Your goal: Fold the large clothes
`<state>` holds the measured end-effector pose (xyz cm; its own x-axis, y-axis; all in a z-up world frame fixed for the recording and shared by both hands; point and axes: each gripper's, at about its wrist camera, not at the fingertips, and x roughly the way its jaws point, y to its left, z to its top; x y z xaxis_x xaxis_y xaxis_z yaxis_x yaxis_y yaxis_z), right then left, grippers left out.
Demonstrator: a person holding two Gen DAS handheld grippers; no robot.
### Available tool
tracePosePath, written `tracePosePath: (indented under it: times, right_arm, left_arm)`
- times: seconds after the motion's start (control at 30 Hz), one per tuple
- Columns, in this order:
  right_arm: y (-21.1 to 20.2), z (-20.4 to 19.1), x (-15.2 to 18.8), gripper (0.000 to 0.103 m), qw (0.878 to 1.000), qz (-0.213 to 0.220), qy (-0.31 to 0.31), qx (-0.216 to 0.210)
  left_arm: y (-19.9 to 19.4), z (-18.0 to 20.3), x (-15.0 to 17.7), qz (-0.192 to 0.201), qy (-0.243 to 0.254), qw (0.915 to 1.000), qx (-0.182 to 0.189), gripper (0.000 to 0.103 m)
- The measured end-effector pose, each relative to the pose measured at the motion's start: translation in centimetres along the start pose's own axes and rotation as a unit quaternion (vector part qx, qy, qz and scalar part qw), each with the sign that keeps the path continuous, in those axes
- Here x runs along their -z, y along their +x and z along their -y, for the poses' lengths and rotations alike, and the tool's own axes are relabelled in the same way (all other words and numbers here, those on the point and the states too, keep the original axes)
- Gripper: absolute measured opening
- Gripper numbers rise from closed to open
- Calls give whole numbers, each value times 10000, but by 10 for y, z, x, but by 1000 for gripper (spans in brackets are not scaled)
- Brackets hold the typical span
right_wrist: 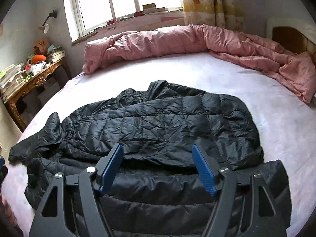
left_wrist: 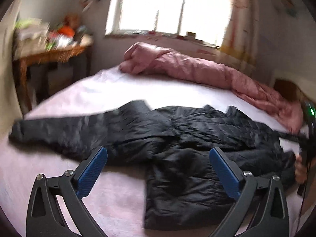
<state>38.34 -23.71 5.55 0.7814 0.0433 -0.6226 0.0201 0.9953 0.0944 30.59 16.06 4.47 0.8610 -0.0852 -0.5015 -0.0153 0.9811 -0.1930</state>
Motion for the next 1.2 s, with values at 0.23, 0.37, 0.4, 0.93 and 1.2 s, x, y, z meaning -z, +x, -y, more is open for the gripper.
tracePosePath:
  times: [0.23, 0.37, 0.4, 0.93, 1.2]
  right_arm:
    - [7, 5, 2, 76, 9994, -175, 243, -187]
    - [6, 8, 2, 77, 9986, -204, 392, -305]
    - [6, 7, 2, 77, 9990, -173, 347, -216]
    - [12, 6, 4, 78, 9993, -220, 294, 21]
    - [8, 18, 6, 78, 9985, -97, 321, 444]
  left_arm:
    - [37, -75, 1, -517, -1345, 9895, 95, 103]
    - [46, -104, -2, -427, -1691, 9844, -227, 103]
    - [49, -110, -2, -408, -1676, 9843, -372, 103]
    - [82, -188, 16, -428, -2725, 9609, -260, 96]
    - [100, -211, 14, -461, -3155, 9462, -547, 4]
